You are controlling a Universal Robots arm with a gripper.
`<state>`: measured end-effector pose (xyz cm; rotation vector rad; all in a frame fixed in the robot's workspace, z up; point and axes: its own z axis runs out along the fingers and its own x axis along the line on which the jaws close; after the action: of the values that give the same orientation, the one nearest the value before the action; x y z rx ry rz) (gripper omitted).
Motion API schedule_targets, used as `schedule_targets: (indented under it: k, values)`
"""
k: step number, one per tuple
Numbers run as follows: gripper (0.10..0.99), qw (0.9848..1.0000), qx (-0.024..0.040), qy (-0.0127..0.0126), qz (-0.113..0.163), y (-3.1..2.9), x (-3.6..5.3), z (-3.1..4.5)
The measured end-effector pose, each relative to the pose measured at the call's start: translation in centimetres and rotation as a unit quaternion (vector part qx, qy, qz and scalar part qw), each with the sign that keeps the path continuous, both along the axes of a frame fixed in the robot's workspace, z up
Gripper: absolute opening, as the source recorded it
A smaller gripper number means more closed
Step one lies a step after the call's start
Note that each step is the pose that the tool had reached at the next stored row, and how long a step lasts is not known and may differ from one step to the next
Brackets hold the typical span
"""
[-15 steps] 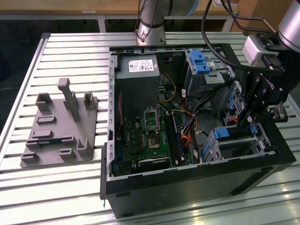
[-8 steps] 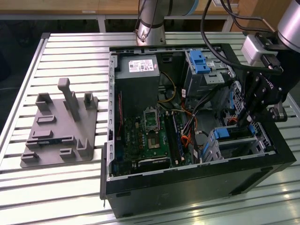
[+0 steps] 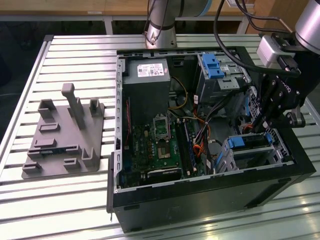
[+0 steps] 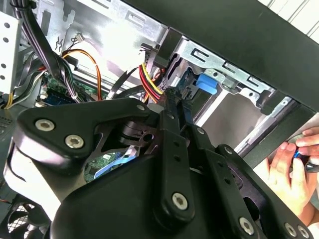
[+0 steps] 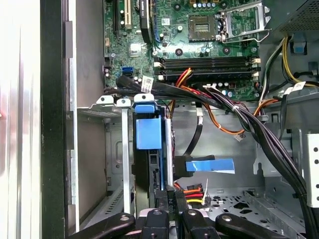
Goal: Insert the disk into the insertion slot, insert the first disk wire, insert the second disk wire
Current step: 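Insert the first disk wire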
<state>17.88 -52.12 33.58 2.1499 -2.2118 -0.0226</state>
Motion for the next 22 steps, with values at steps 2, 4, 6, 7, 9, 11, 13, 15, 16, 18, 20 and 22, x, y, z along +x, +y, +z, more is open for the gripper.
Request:
schedule_targets:
  k: [2,4,6,7,9,11,13,15,16,18,20,22]
  values:
    - [0.173,1.0000,0.0000,0.0000,0.000,0.00,0.00,0.00]
    - [0.173,1.0000,0.0000,-0.0008,0.000,0.00,0.01,0.00]
    - [0.173,1.0000,0.0001,-0.0028,0.000,0.00,0.01,-0.01]
    - [0.173,1.0000,0.0001,-0.0039,0.000,0.00,0.00,-0.02]
    - [0.173,1.0000,0.0000,-0.0058,0.000,0.00,0.01,-0.01]
    - [0.173,1.0000,0.0000,-0.0059,0.000,-0.09,0.01,0.00]
    - [0.173,1.0000,0.0000,-0.0059,-0.001,-0.28,0.01,-0.01]
    - [0.173,1.0000,0.0000,-0.0059,-0.001,-0.46,0.02,-0.01]
    - [0.173,1.0000,0.0000,-0.0059,-0.001,-0.51,0.03,-0.01]
    - [0.173,1.0000,0.0000,-0.0059,-0.002,-0.62,0.09,-0.01]
    - [0.173,1.0000,0.0000,-0.0059,-0.002,-0.72,0.13,-0.01]
    - [0.173,1.0000,0.0000,-0.0059,-0.003,-0.73,0.13,-0.02]
